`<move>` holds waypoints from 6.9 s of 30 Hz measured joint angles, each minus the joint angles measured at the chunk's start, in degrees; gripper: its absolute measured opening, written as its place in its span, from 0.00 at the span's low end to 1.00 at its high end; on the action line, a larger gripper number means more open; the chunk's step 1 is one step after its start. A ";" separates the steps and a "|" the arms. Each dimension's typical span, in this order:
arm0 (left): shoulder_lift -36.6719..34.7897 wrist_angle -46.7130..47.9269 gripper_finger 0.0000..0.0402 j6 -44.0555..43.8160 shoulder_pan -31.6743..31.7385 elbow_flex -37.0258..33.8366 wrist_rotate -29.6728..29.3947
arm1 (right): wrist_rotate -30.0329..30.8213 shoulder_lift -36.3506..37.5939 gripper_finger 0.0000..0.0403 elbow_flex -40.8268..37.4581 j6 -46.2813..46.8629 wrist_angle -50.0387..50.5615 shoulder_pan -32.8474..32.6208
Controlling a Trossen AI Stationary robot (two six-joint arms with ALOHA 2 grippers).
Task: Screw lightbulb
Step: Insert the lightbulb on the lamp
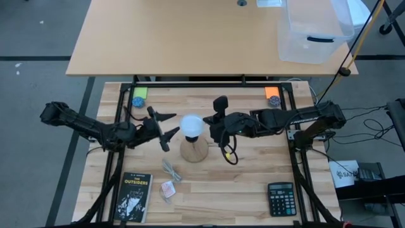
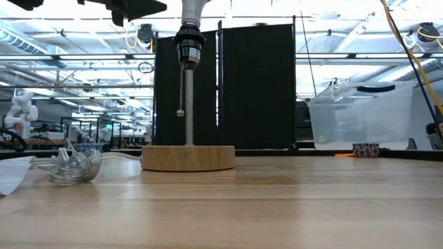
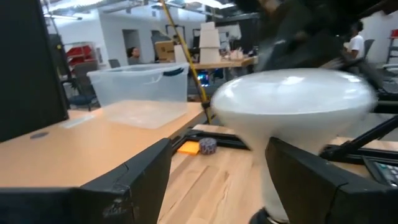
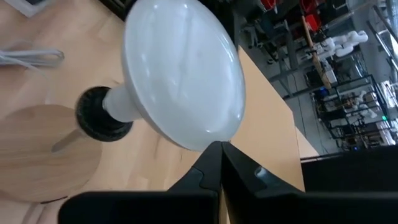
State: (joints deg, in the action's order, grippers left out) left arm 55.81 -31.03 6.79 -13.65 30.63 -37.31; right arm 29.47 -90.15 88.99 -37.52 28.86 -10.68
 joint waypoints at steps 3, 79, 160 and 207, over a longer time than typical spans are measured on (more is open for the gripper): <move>0.00 0.45 0.66 -0.54 0.74 0.00 -0.45 | -1.38 -0.07 0.00 0.00 0.01 -0.23 -0.64; -5.17 5.78 0.66 1.21 -2.31 -0.04 -4.12 | 1.76 -0.28 0.00 -0.15 -0.41 4.32 -4.20; -8.55 16.98 0.66 -1.48 -11.23 4.28 -0.93 | 3.54 -0.87 0.00 -0.22 -3.96 0.72 -0.99; -3.59 12.07 0.66 0.20 -6.01 4.26 -11.28 | 1.64 -0.87 0.00 -0.13 -6.68 0.99 -6.01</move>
State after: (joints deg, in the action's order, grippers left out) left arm 52.22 -18.95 6.99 -19.65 34.89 -48.60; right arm 31.11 -91.02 88.86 -44.19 29.85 -16.69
